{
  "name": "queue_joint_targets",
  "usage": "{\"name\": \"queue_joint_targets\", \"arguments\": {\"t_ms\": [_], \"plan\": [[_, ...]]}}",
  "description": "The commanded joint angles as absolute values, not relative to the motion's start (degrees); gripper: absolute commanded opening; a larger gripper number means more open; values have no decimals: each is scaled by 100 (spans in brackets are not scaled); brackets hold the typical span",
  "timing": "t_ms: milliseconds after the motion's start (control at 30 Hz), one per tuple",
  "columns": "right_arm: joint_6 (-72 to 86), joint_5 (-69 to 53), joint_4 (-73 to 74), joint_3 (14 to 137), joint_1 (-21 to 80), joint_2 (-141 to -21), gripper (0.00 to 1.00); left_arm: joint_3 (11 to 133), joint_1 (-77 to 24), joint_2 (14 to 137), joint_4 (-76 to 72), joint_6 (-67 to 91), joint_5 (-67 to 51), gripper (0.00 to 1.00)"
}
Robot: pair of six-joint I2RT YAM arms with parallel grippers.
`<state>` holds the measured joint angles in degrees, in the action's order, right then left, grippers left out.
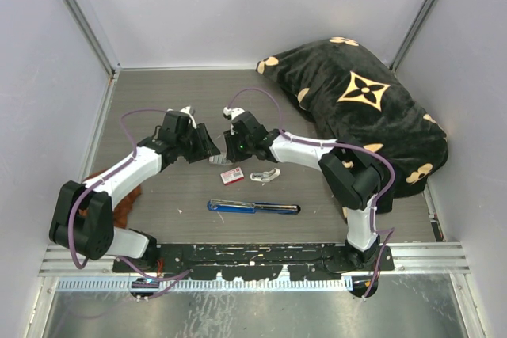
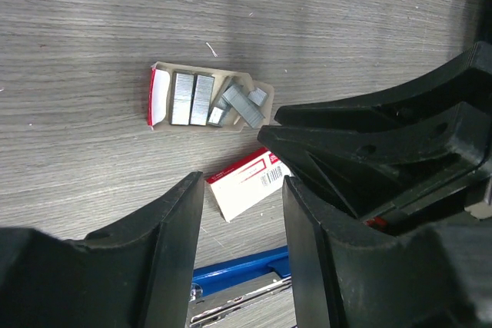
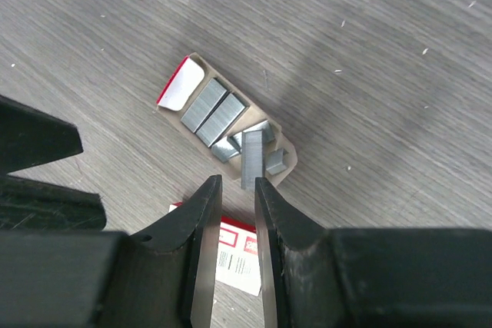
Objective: Load the staples into the stapler
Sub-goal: Adjust the staple box at the center of the board.
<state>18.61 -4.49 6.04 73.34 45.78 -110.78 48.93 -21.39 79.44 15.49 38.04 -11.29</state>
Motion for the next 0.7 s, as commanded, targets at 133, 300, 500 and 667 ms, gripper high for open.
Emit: {"name": "queue_joint_targets", "arguments": {"t_ms": [133, 300, 500, 667], "plan": [[1759, -264, 584, 7637, 4573, -11198, 31, 4914, -2160, 7686, 1407, 3701, -1090, 48], [1681, -316, 585, 7686, 4624, -11267, 34, 4896, -2162, 7692, 1426, 3693, -1081, 48], [1592, -189, 683, 7775, 4672, -11332, 37, 4893, -2158, 7700, 1428, 3691, -1074, 48], [1519, -131, 730, 7819, 4734, -11349, 37, 4893, -2153, 7706, 1431, 3676, -1068, 48]]}}
